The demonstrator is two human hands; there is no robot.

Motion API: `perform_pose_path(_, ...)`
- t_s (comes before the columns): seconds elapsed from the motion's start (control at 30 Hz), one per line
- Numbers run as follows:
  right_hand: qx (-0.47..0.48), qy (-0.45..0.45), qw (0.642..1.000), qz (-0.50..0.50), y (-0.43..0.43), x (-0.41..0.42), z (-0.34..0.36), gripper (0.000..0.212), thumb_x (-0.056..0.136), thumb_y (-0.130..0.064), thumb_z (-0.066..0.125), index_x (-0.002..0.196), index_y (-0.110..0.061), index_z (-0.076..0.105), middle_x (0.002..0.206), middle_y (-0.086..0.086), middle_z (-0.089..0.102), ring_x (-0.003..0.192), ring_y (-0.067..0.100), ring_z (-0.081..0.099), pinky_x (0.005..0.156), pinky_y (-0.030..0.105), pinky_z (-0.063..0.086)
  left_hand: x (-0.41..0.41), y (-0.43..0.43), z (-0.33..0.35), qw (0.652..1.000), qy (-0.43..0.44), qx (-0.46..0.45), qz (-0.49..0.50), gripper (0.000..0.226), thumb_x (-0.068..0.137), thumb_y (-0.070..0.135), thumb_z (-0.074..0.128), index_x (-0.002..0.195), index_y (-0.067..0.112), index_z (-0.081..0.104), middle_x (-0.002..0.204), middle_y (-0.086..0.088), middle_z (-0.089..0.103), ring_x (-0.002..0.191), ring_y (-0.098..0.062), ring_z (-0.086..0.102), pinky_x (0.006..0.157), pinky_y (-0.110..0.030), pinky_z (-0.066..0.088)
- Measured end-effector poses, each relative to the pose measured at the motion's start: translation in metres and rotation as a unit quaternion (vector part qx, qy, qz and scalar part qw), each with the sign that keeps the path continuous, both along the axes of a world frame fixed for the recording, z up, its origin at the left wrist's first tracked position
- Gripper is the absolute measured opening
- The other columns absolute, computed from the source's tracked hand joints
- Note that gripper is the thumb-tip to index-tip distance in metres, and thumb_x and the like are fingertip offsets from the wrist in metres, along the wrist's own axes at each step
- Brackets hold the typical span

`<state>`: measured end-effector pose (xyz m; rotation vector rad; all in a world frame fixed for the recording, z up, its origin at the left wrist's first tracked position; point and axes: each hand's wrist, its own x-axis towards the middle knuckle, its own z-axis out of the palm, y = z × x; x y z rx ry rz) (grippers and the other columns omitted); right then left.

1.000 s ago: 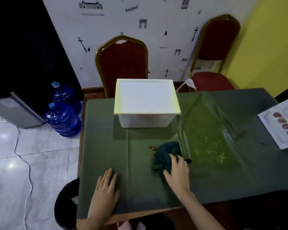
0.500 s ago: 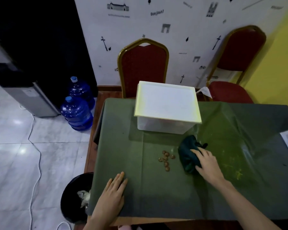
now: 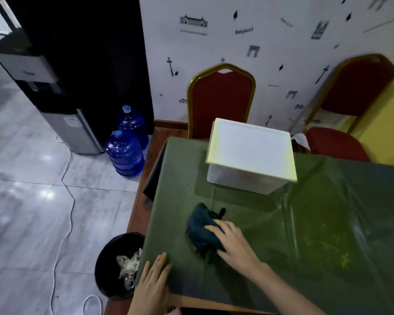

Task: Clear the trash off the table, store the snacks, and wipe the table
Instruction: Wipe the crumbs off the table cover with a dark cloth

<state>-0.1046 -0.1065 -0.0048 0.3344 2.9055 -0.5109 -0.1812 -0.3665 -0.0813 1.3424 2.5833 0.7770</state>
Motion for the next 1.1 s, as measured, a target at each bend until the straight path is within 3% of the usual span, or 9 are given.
perform_pose_path(0.07, 0.014, 0.021, 0.999, -0.020, 0.000, -0.005, 0.000, 0.071, 0.081, -0.015, 0.060, 0.143, -0.030, 0.028, 0.147, -0.001, 0.032, 0.136, 0.020, 0.026, 0.111, 0.035, 0.029, -0.003, -0.010, -0.002, 1.000, 0.020, 0.015, 0.008, 0.035, 0.082, 0.023, 0.039, 0.114, 0.017, 0.049, 0.160, 0.010, -0.001, 0.145, -0.003, 0.004, 0.115, -0.025, 0.009)
perform_pose_path(0.3, 0.095, 0.018, 0.984, -0.149, 0.049, -0.027, 0.007, 0.069, 0.080, -0.019, 0.069, 0.140, -0.021, 0.036, 0.143, 0.009, 0.041, 0.126, 0.030, 0.040, 0.103, 0.043, 0.039, 0.000, -0.032, -0.008, 0.999, 0.005, -0.003, 0.052, 0.045, 0.071, 0.020, 0.043, 0.116, 0.015, 0.048, 0.160, 0.008, 0.000, 0.145, -0.004, 0.003, 0.115, -0.027, 0.010)
perform_pose_path(0.43, 0.081, -0.051, 0.993, -0.069, 0.048, -0.038, 0.002, 0.068, 0.083, -0.019, 0.064, 0.142, -0.024, 0.031, 0.148, 0.004, 0.033, 0.132, 0.026, 0.033, 0.108, 0.040, 0.034, 0.010, -0.036, -0.009, 0.997, 0.003, -0.024, 0.071, 0.046, 0.070, 0.022, 0.042, 0.115, 0.014, 0.048, 0.144, -0.008, 0.033, 0.146, -0.007, 0.000, 0.116, -0.026, 0.005)
perform_pose_path(0.7, 0.114, -0.038, 0.978, 0.173, 0.008, -0.053, 0.001, 0.073, 0.082, -0.015, 0.067, 0.143, -0.028, 0.029, 0.153, 0.002, 0.029, 0.138, 0.024, 0.027, 0.112, 0.039, 0.029, 0.016, -0.041, -0.012, 0.995, -0.004, -0.064, 0.082, 0.060, 0.062, 0.024, 0.039, 0.121, 0.017, 0.045, 0.147, -0.004, 0.027, 0.146, -0.009, -0.006, 0.111, -0.031, 0.010)
perform_pose_path(0.83, 0.121, -0.017, 0.970, 0.211, -0.003, -0.046, 0.005, 0.073, 0.080, -0.015, 0.068, 0.142, -0.026, 0.029, 0.151, 0.003, 0.031, 0.137, 0.024, 0.030, 0.110, 0.040, 0.032, 0.015, -0.041, -0.008, 0.994, 0.008, -0.062, 0.086, 0.060, 0.061, 0.021, 0.038, 0.120, 0.017, 0.046, 0.146, -0.005, 0.031, 0.146, -0.009, -0.006, 0.111, -0.032, 0.010)
perform_pose_path(0.97, 0.070, 0.013, 0.995, 0.074, -0.016, -0.021, 0.014, 0.069, 0.079, -0.020, 0.066, 0.141, -0.024, 0.034, 0.143, 0.005, 0.039, 0.131, 0.024, 0.036, 0.108, 0.038, 0.035, 0.016, -0.044, -0.006, 0.994, 0.023, -0.061, 0.089, 0.059, 0.061, 0.019, 0.038, 0.119, 0.015, 0.049, 0.138, -0.011, 0.052, 0.146, -0.010, -0.005, 0.111, -0.033, 0.011)
perform_pose_path(1.1, 0.068, -0.013, 0.995, -0.069, -0.020, 0.023, 0.013, 0.072, 0.076, -0.035, 0.068, 0.140, -0.022, 0.036, 0.138, 0.006, 0.042, 0.122, 0.023, 0.044, 0.102, 0.036, 0.042, 0.017, -0.045, -0.008, 0.994, 0.022, -0.065, 0.084, 0.059, 0.063, 0.020, 0.040, 0.121, 0.014, 0.049, 0.137, -0.013, 0.053, 0.146, -0.011, -0.004, 0.111, -0.035, 0.011)
